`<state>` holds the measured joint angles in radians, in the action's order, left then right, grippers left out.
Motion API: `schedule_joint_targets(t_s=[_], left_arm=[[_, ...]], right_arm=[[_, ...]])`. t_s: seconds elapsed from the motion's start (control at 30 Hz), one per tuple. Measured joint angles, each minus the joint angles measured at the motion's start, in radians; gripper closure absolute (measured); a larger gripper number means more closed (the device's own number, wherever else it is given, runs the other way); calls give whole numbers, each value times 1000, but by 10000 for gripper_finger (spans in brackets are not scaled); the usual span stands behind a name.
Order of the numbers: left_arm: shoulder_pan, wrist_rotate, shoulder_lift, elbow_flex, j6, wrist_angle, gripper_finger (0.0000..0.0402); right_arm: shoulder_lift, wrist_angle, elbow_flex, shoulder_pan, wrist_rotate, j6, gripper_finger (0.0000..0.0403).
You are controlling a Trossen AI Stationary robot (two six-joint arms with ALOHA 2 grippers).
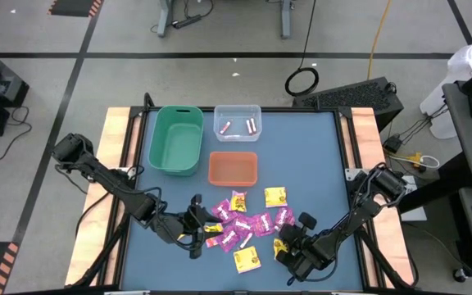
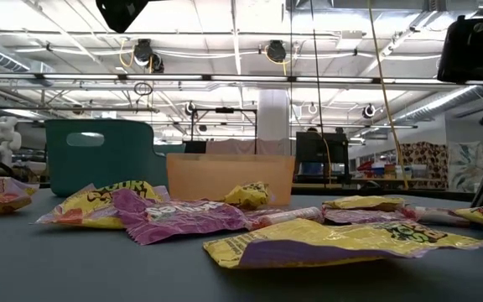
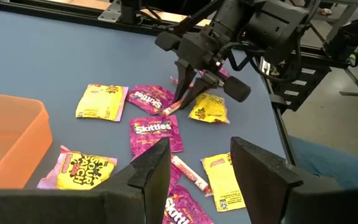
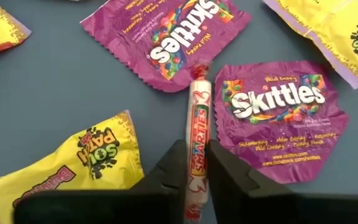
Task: Sort candy
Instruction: Put the white candy into the transparent bin
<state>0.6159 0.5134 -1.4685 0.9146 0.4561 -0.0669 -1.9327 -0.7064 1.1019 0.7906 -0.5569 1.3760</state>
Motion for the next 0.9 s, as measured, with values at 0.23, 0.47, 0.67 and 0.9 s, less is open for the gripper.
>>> schedule_joint_targets(t_s=[0.23, 0.47, 0.67, 0.9], left_arm=[[0, 0, 0, 0, -1, 0, 228], [0, 0, 0, 0, -2, 0, 228], [0, 6, 0, 0, -28, -2, 228], [-7, 12, 0, 0, -79, -10, 228]], right_arm=[[2, -4, 0, 0, 0, -8, 374], [49, -24, -6, 2, -35, -47, 373], [173, -3, -5, -3, -183, -170, 369], [357, 31, -4, -31, -332, -509, 370]])
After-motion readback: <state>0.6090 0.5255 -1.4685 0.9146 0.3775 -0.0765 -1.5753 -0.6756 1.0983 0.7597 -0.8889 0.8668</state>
